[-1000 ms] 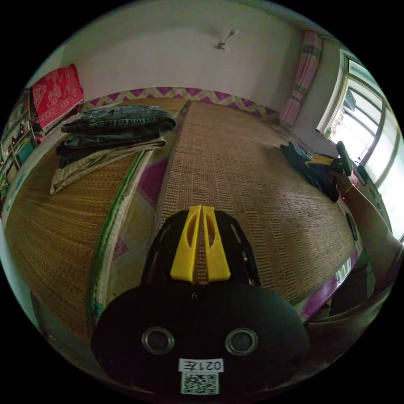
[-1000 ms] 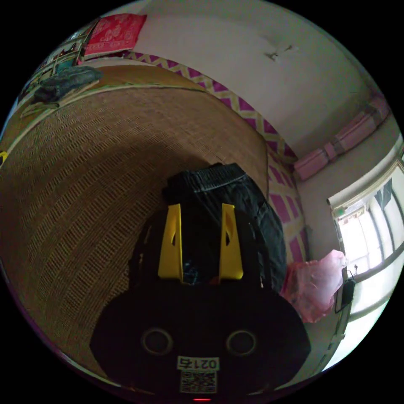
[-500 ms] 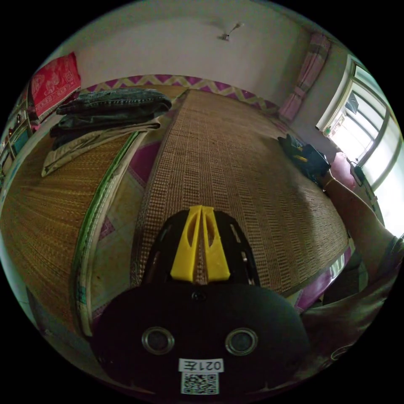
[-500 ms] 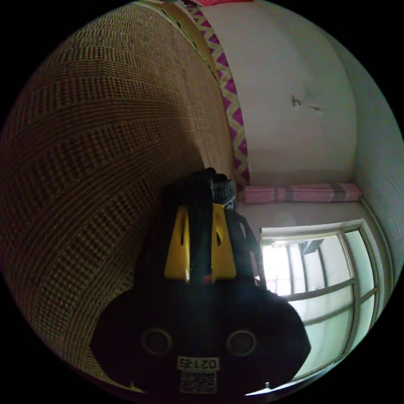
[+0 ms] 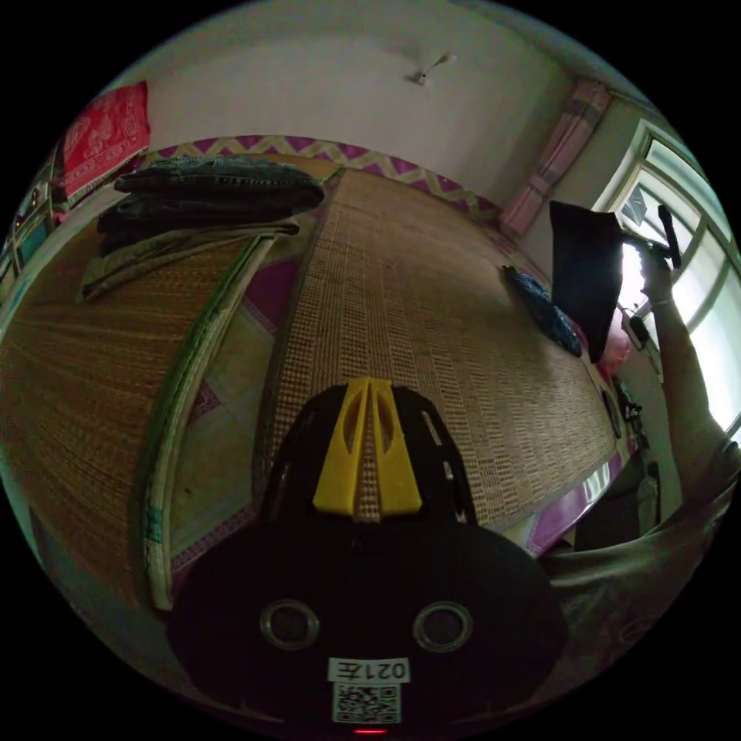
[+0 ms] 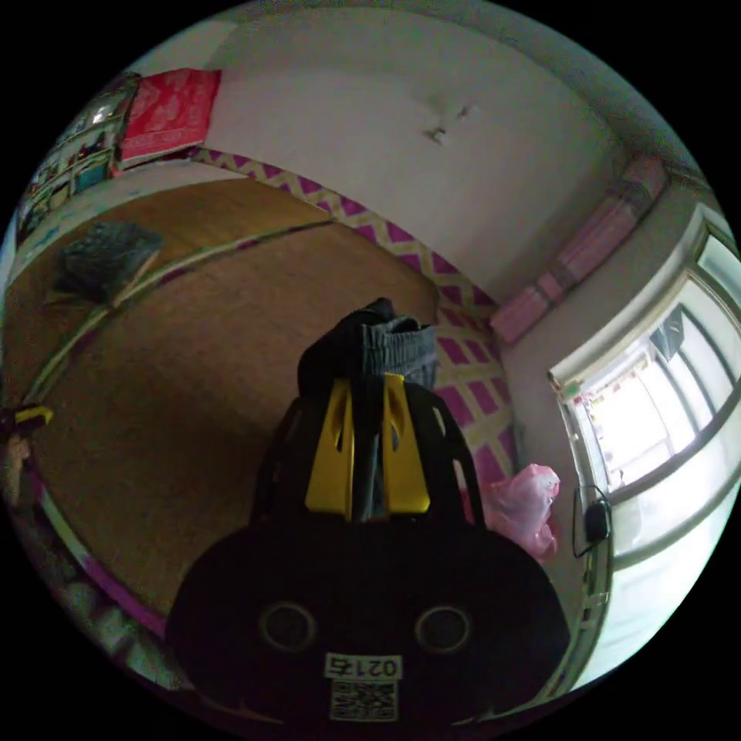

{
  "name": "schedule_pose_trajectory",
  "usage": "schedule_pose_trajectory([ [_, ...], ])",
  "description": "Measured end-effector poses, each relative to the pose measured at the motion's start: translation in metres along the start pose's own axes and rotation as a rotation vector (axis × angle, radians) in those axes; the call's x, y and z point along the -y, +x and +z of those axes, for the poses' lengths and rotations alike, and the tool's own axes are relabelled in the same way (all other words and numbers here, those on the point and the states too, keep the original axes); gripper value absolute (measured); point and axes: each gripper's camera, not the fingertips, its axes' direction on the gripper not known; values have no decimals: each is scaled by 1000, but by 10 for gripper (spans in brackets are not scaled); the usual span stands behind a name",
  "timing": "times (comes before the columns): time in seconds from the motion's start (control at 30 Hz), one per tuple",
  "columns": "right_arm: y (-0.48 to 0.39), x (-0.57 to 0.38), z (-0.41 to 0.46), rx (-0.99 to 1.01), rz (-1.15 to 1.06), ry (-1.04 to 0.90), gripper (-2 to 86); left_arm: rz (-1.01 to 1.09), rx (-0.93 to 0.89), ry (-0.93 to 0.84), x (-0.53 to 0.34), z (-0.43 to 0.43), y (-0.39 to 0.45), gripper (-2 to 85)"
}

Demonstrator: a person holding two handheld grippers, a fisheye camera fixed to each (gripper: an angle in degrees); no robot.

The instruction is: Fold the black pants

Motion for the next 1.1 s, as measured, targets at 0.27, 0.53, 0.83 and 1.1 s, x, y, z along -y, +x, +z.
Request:
schedule_pose_trajectory([
  [0.27,-230,-19,-39,554,-375,-9,67,7,-85,43,-18,-25,6,-10],
  [0.53,-339,-106,-4,614,-414,16,105,-85,-18,67,-49,-49,-35,-10],
  [0.83,-285,-136,10,699,-366,23,118,-107,-94,39,-47,-27,-42,-10],
  [1.1,-245,-159,34,787,-388,-5,139,-189,-267,-9,-27,13,-52,-8],
])
